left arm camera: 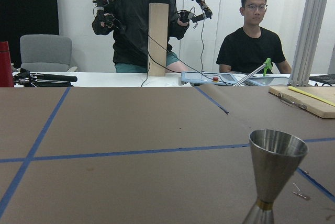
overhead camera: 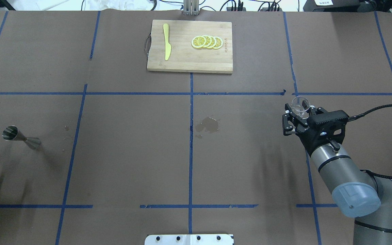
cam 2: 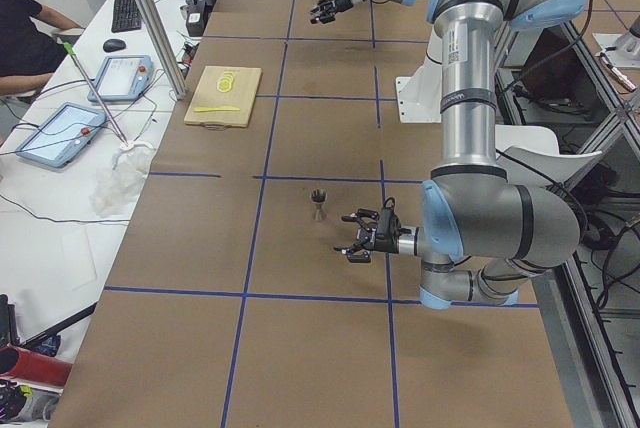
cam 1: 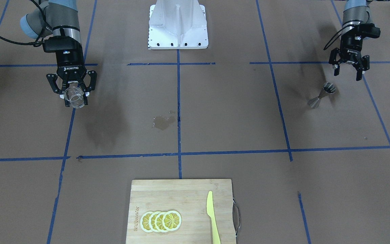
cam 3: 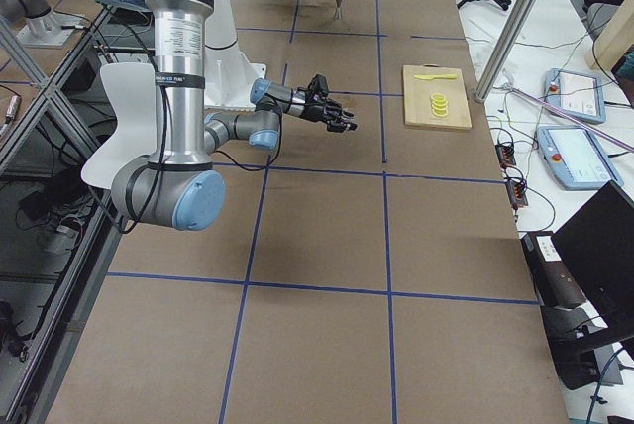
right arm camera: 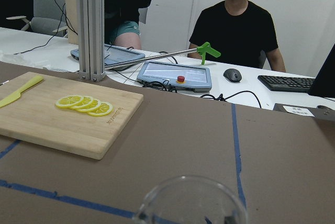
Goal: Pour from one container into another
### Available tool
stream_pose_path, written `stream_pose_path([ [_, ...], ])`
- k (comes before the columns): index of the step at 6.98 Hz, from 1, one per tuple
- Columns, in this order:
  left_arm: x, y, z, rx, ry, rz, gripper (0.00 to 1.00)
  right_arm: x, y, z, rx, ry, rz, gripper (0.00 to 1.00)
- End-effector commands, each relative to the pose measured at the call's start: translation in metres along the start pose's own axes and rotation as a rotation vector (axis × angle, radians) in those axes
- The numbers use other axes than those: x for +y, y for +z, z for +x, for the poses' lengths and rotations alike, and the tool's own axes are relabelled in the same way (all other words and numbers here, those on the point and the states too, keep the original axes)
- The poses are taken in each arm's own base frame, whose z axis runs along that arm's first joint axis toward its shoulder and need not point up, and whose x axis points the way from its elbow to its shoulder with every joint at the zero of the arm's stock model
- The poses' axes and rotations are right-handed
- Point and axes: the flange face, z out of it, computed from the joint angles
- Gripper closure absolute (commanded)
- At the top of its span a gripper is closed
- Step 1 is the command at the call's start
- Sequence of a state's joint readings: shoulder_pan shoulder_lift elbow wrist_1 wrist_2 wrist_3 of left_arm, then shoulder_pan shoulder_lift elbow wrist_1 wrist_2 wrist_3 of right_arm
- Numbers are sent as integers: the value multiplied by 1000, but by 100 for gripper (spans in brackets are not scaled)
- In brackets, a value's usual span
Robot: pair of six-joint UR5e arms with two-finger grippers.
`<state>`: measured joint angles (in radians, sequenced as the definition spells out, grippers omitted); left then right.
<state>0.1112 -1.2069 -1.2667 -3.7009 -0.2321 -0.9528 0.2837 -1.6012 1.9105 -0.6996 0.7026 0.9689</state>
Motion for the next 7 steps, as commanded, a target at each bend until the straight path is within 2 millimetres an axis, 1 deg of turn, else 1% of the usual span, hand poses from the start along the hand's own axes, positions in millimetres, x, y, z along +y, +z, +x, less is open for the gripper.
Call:
stream_pose_path([
  [1,-21,11,-20,-47,-11,52,0,0,0,0,1,-2,0,100],
  [3,-43,22,-42,-75,22,59,0,0,0,0,1,-3,-1,100],
  [4,-55,33,-46,-80,70,61,0,4,2,1,3,-6,-5,100],
  [5,-67,41,-57,-81,95,50,0,6,3,1,4,-10,-8,100],
  [6,-78,56,-64,-95,128,22,0,7,3,0,-2,-10,-17,100],
  [7,-88,99,-48,-104,161,26,0,8,3,0,-7,-11,-26,100],
])
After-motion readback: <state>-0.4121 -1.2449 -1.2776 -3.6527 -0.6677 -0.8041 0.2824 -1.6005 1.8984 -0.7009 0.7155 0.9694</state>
